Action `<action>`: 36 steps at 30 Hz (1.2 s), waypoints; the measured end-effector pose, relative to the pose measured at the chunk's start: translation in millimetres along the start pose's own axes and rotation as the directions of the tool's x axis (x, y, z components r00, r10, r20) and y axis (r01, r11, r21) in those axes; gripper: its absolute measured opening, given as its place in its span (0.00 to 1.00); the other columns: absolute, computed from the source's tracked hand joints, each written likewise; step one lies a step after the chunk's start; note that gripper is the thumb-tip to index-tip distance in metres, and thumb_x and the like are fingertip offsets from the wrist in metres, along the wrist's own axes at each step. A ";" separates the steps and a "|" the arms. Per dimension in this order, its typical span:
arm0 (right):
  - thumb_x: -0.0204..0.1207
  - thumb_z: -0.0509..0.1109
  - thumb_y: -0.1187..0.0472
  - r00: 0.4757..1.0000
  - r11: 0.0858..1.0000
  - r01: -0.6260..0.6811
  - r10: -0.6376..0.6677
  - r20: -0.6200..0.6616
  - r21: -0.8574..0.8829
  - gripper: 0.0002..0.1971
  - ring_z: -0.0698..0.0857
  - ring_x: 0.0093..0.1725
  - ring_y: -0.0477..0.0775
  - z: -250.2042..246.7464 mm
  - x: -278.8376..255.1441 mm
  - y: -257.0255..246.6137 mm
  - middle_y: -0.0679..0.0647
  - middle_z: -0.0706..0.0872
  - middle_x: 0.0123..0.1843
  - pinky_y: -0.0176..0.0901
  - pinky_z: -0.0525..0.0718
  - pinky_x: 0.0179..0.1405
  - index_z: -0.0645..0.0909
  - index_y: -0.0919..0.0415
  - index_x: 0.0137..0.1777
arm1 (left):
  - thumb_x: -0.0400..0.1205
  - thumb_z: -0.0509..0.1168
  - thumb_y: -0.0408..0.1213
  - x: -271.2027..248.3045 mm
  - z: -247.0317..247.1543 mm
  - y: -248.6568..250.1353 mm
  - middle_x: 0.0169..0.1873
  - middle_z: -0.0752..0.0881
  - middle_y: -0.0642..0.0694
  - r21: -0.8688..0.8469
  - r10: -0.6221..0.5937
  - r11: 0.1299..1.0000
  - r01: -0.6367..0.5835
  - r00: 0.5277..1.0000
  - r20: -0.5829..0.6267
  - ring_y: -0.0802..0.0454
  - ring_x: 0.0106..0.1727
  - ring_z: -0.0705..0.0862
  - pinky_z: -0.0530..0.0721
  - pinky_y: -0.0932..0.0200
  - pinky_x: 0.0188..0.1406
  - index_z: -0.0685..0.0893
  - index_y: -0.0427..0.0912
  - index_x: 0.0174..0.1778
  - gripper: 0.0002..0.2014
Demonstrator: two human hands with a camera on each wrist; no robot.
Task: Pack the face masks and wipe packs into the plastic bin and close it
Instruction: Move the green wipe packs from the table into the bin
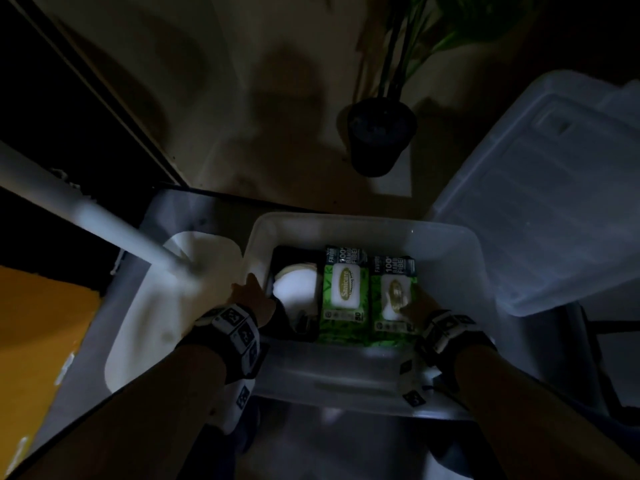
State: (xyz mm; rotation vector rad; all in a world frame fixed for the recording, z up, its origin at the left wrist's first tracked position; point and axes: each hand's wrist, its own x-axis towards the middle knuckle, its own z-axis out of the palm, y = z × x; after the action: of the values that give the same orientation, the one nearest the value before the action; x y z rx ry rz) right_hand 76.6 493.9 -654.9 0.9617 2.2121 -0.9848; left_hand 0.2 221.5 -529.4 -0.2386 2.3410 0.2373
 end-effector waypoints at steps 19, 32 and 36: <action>0.78 0.62 0.72 0.732 0.584 0.672 -0.617 -0.288 0.455 0.09 0.80 0.19 0.41 -123.2 -346.4 -281.2 0.53 0.78 0.33 0.28 0.72 0.13 0.77 0.62 0.54 | 0.76 0.65 0.29 -262.4 -199.8 -79.3 0.33 0.79 0.55 -0.326 0.277 0.560 -0.761 0.543 -0.793 0.67 0.27 0.77 0.74 0.72 0.40 0.77 0.39 0.69 0.23; 0.76 0.66 0.67 0.543 0.523 0.799 -0.840 0.016 0.297 0.11 0.80 0.28 0.50 6.5 -454.0 -393.2 0.50 0.82 0.34 0.35 0.77 0.27 0.78 0.51 0.35 | 0.77 0.68 0.43 -306.9 -300.2 -252.8 0.71 0.75 0.36 -0.366 -0.127 0.876 -0.315 0.581 -0.804 0.36 0.70 0.75 0.77 0.45 0.67 0.68 0.39 0.77 0.32; 0.76 0.66 0.63 0.541 0.549 0.818 -0.836 0.091 0.171 0.11 0.80 0.31 0.54 34.6 -462.9 -402.4 0.56 0.85 0.39 0.44 0.77 0.36 0.77 0.49 0.34 | 0.75 0.69 0.52 -290.2 -314.4 -286.0 0.74 0.69 0.39 -0.171 -0.131 0.985 0.013 0.696 -0.706 0.37 0.75 0.68 0.73 0.40 0.71 0.62 0.42 0.79 0.39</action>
State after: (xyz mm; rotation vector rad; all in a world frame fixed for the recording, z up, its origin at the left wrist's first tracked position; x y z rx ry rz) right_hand 51.0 92.8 -190.3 -0.2644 2.4854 -1.5229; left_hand 58.5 -101.1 -132.7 -0.5908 3.0916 0.3302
